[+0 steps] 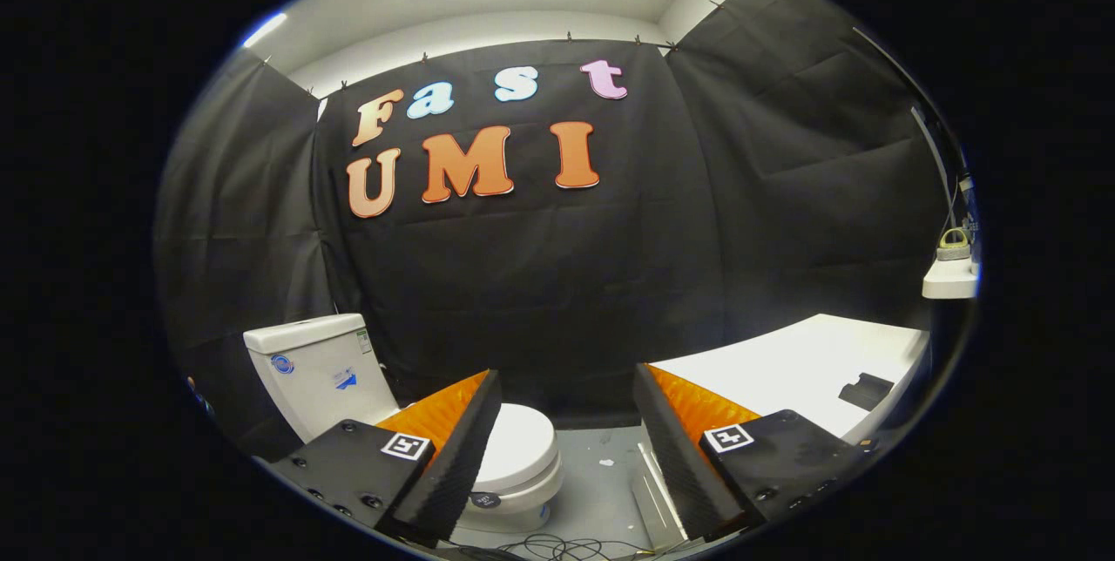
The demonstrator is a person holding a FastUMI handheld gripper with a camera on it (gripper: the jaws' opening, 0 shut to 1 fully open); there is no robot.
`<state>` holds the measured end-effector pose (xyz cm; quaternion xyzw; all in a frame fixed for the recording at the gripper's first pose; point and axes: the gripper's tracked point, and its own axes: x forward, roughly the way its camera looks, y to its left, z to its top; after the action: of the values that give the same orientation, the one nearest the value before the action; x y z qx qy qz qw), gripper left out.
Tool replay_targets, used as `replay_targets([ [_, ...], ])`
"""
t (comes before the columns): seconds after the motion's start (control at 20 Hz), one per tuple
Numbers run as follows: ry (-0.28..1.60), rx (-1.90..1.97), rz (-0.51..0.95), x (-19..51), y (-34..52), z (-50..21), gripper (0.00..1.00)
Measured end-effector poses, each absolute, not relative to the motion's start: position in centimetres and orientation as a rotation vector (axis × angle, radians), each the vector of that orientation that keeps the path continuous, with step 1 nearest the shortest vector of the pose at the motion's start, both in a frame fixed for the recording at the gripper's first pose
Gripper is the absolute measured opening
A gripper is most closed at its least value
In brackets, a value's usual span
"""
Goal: Open the toilet lid.
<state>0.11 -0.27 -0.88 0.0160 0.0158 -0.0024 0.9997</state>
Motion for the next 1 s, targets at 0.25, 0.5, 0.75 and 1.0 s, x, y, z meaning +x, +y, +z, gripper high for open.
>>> replay_targets([
  [0.25, 0.043, 0.036, 0.002, 0.0, 0.0, -1.2, 0.98],
  [0.5, 0.048, 0.043, -0.002, 0.1, -0.2, -1.2, 0.98],
  [0.75, 0.084, 0.057, 0.009, 0.1, 0.3, -2.0, 0.98],
  [1.0, 0.089, 0.064, 0.009, 0.1, 0.3, -2.1, 0.98],
])
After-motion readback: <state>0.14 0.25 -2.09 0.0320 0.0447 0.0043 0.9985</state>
